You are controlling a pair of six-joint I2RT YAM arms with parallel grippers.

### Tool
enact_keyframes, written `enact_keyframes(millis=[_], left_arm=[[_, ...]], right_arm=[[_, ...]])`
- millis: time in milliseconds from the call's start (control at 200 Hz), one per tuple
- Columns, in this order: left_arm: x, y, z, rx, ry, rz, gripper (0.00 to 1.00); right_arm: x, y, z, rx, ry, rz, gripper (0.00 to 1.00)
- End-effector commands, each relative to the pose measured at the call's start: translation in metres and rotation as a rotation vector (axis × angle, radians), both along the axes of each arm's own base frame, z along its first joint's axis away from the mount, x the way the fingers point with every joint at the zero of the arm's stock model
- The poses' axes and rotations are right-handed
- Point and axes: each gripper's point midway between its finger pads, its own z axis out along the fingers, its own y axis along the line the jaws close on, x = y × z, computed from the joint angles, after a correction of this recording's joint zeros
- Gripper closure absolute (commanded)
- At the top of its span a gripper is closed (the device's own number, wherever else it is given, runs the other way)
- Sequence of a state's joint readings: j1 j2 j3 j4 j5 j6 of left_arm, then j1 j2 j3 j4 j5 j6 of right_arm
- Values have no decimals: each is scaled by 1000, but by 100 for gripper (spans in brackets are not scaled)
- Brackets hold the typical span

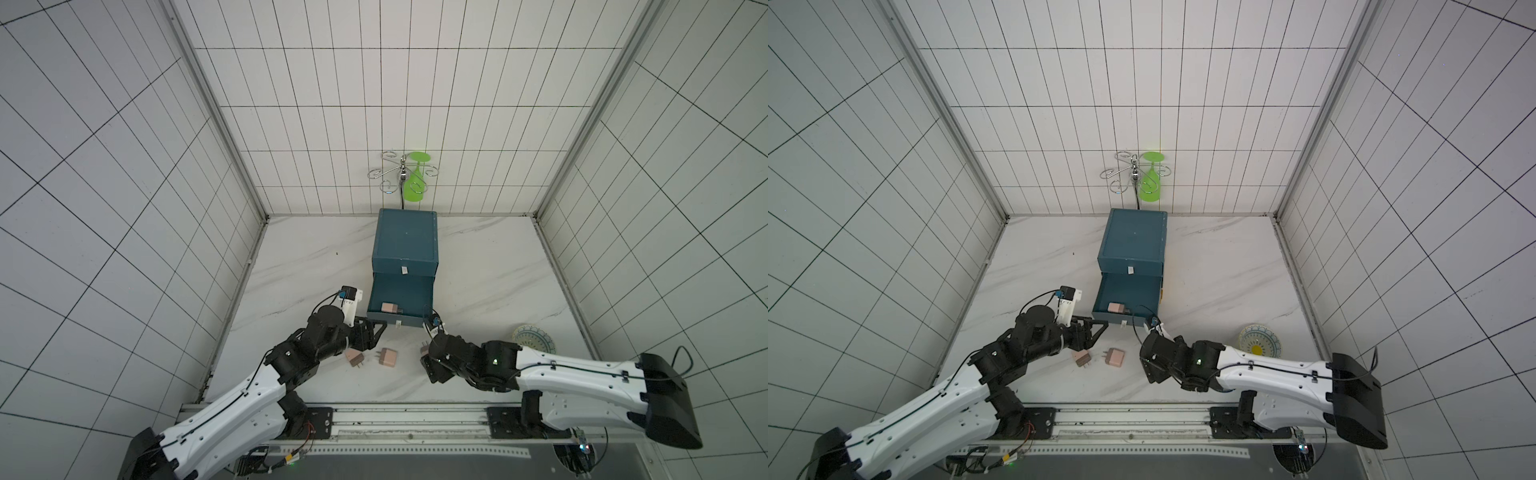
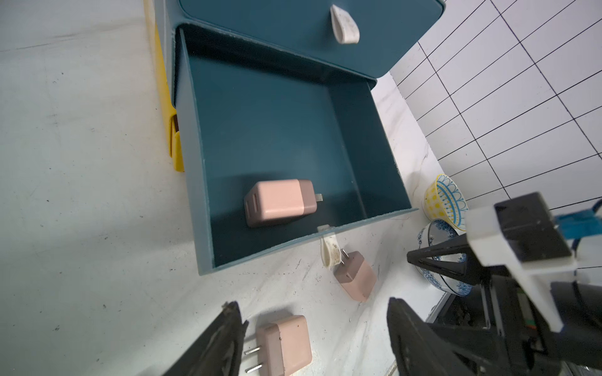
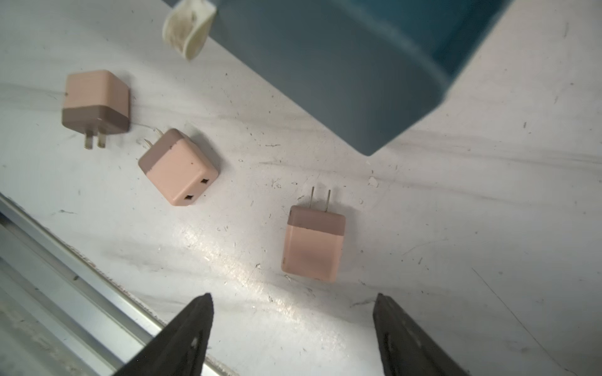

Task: Place the plugs into the drawer by color
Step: Pick up the plug from the center of the board.

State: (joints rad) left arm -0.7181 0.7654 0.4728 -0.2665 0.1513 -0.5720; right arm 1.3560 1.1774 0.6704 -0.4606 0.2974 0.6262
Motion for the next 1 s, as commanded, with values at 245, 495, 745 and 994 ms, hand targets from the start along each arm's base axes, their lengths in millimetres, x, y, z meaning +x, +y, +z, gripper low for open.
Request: enact_keyframes(millis=[245,495,745,994], left_arm=[[0,2,-6,20,-2,-1,29],[-1,1,-6,10,0,-2,29],[-1,-2,-8,9,12,-15,29],[-5,-1,-4,-5,8,-23,29]], right_arm=[[30,10,-31,-17,-133,-140,23],[32,-1,-52,-54,-119,-164,25],[32,-1,-64,-30,-95,-156,40],[24,6,-57,-35,-79,-139,67]])
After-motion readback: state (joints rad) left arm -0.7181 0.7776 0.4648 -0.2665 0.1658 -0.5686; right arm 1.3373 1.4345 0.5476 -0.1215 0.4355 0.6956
